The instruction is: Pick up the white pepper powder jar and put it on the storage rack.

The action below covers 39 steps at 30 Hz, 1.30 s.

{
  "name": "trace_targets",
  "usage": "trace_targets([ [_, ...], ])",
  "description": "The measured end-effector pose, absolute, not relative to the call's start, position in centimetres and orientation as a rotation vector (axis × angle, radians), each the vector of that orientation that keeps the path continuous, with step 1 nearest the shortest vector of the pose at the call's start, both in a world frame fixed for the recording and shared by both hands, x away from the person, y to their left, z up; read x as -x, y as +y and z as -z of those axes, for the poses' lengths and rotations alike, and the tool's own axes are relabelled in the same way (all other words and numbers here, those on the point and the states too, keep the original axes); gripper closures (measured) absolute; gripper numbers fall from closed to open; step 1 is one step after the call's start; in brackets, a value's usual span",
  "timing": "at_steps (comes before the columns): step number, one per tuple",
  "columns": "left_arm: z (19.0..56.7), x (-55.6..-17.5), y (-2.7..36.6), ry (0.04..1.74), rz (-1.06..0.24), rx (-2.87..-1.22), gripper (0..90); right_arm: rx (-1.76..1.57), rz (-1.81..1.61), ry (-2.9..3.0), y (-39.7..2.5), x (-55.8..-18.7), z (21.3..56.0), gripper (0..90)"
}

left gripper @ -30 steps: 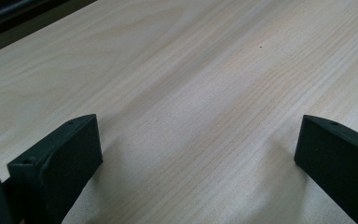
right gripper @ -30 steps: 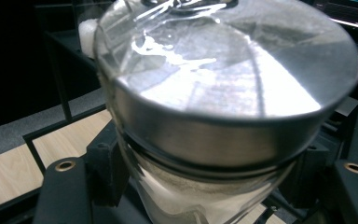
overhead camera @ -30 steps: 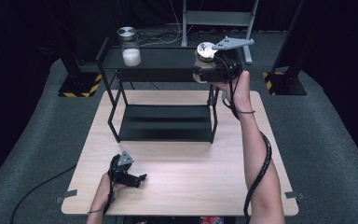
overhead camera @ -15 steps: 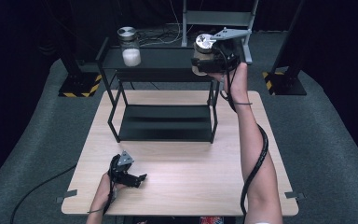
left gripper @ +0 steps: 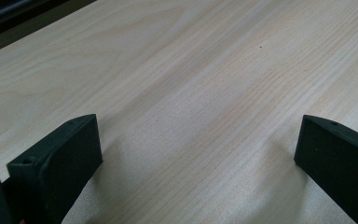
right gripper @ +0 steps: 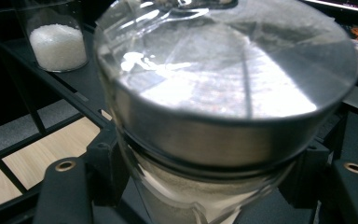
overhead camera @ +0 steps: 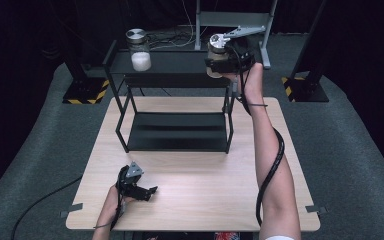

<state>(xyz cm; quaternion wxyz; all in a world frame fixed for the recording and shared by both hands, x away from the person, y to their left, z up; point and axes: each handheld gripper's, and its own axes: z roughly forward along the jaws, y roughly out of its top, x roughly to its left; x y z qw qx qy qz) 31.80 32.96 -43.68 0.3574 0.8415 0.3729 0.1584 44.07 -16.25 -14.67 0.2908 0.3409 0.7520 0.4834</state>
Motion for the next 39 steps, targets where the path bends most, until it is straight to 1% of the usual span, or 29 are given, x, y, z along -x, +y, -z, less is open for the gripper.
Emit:
trace_targets([
  [39, 43.7, -31.8, 33.0, 0.961, -0.408, -2.172, 0.0, -1.066, -1.201, 2.008, -14.9, -48.2, 13.4, 30.2],
])
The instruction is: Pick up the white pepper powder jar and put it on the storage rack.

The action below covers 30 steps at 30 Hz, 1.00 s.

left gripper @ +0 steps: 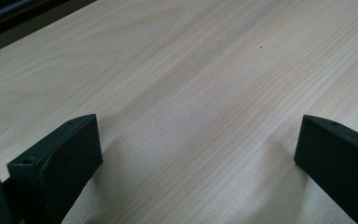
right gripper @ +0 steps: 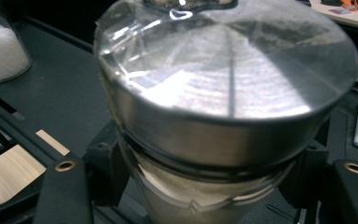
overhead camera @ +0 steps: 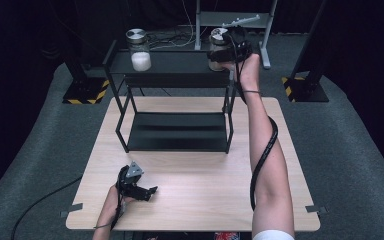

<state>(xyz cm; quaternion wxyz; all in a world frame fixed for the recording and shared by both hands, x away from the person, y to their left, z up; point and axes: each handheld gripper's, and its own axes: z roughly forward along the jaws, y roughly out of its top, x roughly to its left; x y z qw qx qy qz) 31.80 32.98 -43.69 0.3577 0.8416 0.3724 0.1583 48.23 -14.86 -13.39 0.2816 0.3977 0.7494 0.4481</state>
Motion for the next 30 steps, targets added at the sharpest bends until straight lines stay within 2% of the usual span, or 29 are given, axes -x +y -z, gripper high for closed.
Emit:
trace_targets([
  [26, 43.68, -31.81, 32.97, 0.96, -0.409, -2.173, 0.0, -1.122, -1.22, 2.012, -14.89, -49.0, 13.47, 29.8],
  [27, 43.68, -31.8, 32.97, 0.961, -0.409, -2.173, 0.0, -1.123, -1.22, 2.011, -14.89, -48.96, 13.45, 29.1],
  [30, 43.68, -31.8, 32.97, 0.961, -0.409, -2.173, 0.0, -1.139, -1.228, 2.001, -14.97, -48.62, 13.38, 19.2],
])
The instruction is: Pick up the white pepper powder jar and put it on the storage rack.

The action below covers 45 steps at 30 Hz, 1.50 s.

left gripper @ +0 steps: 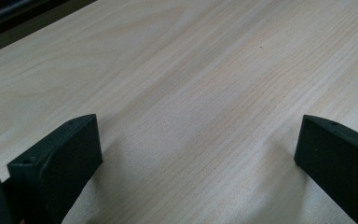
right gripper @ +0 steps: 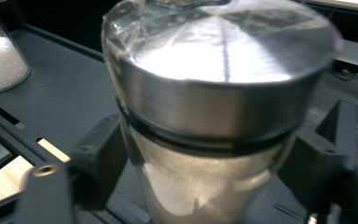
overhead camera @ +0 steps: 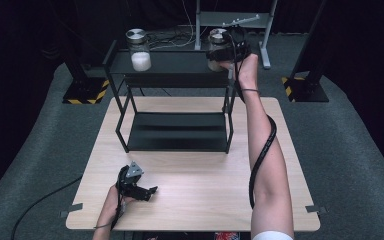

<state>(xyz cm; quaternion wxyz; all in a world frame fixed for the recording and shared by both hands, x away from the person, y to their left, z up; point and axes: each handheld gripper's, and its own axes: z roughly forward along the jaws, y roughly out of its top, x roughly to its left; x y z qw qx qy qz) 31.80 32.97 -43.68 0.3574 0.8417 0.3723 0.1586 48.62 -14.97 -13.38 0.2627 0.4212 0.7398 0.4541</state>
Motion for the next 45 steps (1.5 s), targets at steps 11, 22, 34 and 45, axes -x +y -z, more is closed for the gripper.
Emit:
trace_targets([
  [11, 43.7, -31.8, 33.0, 0.961, -0.41, -2.173, 0.1, -1.087, -1.18, 2.067, -16.3, -45.3, 12.1, 1.1],
  [22, 43.7, -31.8, 33.0, 0.962, -0.409, -2.172, 0.0, -0.946, -1.127, 2.115, -17.4, -39.9, 15.8, 0.0],
  [34, 43.7, -31.8, 33.0, 0.962, -0.41, -2.172, 0.1, -0.986, -1.142, 2.222, -19.4, -36.5, 28.1, 0.0],
  [45, 43.7, -31.8, 32.9, 0.964, -0.41, -2.171, 0.1, -1.147, -1.101, 2.327, -21.6, -32.5, 41.6, 0.0],
])
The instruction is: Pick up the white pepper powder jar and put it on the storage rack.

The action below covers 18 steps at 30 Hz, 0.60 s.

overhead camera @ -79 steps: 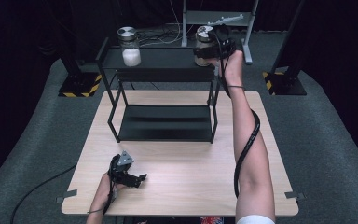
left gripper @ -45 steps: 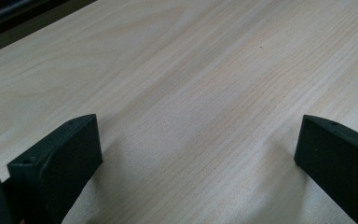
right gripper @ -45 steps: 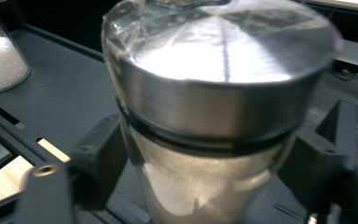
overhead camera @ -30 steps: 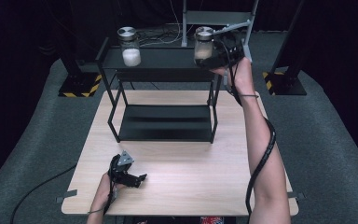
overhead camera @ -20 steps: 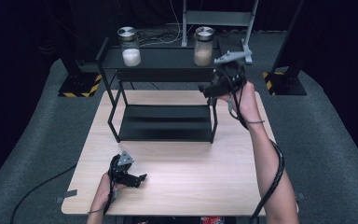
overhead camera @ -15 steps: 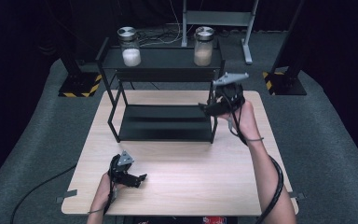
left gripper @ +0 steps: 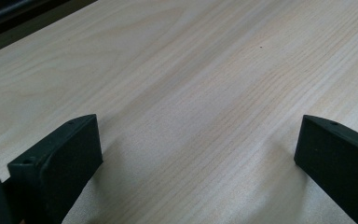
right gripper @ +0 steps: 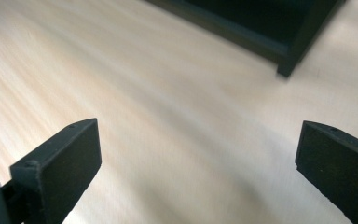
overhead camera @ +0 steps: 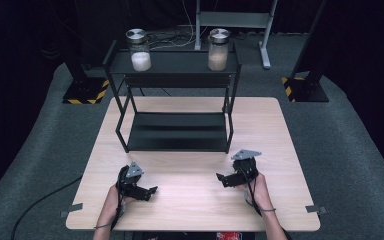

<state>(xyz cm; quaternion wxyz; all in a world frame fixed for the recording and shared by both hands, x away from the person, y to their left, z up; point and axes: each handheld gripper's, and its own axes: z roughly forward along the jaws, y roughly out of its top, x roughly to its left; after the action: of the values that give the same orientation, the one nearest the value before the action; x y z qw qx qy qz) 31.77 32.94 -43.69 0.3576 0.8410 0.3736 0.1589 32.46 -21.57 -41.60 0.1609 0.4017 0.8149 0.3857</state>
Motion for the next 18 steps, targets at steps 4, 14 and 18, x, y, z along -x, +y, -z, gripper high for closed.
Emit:
trace_targets([
  [4, 43.7, -31.8, 32.9, 0.965, -0.41, -2.17, 0.0, -1.179, -1.157, 2.295, -22.7, -31.0, 43.1, 0.0],
  [14, 43.7, -31.8, 32.9, 0.965, -0.41, -2.17, 0.0, -1.192, -1.155, 2.289, -23.0, -30.6, 43.9, 0.0],
  [18, 43.7, -31.7, 32.9, 0.965, -0.41, -2.17, 0.1, -1.183, -1.164, 2.297, -23.1, -30.7, 43.9, 0.0],
])
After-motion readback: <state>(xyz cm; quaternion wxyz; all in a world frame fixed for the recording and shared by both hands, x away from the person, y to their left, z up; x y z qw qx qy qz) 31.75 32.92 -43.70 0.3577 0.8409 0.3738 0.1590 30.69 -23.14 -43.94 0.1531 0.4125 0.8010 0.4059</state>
